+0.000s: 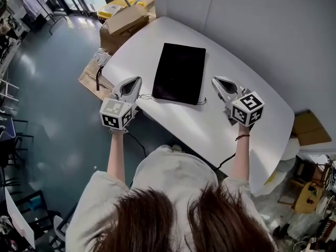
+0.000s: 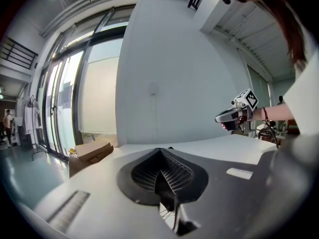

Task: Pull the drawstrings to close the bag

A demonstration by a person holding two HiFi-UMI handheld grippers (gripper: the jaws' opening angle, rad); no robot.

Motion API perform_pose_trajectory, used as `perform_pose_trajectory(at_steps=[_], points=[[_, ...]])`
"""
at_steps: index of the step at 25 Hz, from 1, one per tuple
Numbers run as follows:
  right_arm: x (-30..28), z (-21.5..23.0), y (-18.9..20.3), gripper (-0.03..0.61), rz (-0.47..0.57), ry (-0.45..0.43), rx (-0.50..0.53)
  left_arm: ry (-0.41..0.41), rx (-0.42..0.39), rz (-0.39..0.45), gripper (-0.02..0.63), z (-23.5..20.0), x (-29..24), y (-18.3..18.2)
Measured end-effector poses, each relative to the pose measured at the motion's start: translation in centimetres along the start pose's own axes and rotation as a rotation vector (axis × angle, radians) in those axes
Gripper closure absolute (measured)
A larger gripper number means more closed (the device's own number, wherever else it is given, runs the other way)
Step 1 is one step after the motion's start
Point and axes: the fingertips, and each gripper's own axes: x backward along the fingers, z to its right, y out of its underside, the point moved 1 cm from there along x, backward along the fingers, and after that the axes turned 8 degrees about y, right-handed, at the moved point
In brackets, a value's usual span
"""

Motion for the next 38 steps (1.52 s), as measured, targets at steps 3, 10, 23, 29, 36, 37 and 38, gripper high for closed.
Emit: perform_pose_trajectory(at_steps=[3,10,23,29,36,37,38], points=[[-0.9,0.2,1.2,0.565,-0.049,0.0,0.0,0.026,0.008,-0.041,0.621,-0.6,-0.6,1.1],[-1.9,1.0,3.3,0.565,-0.146,0.009,-0.005,0.09,0.003,-0.128,0.621,-1.0,-2.0,2.7],[-2.8,1.9,8.8,0.565,-0.33,-0.017,-0.01,0.19,-0.042,-0.336,0.621,-1.0,-4.0,8.6],[-2.7,0.8,12.2,0.565,-0.455,-0.107,-0.009,0.235,-0.022,-0.413,0.621,-0.9,-4.1,11.7],[-3.6,0.0,15.3,0.564,-0.569,-0.161,0.073,0.3,-0.044,-0.468,0.621,-0.8,-4.7,13.9],[-3.6,-0.2,15.7,0.561,-0.584,-0.168,0.089,0.312,-0.055,-0.476,0.621,-0.8,-4.7,14.2],[-3.7,-0.3,16.1,0.557,-0.6,-0.177,0.104,0.324,-0.064,-0.485,0.621,-0.7,-4.8,14.5]])
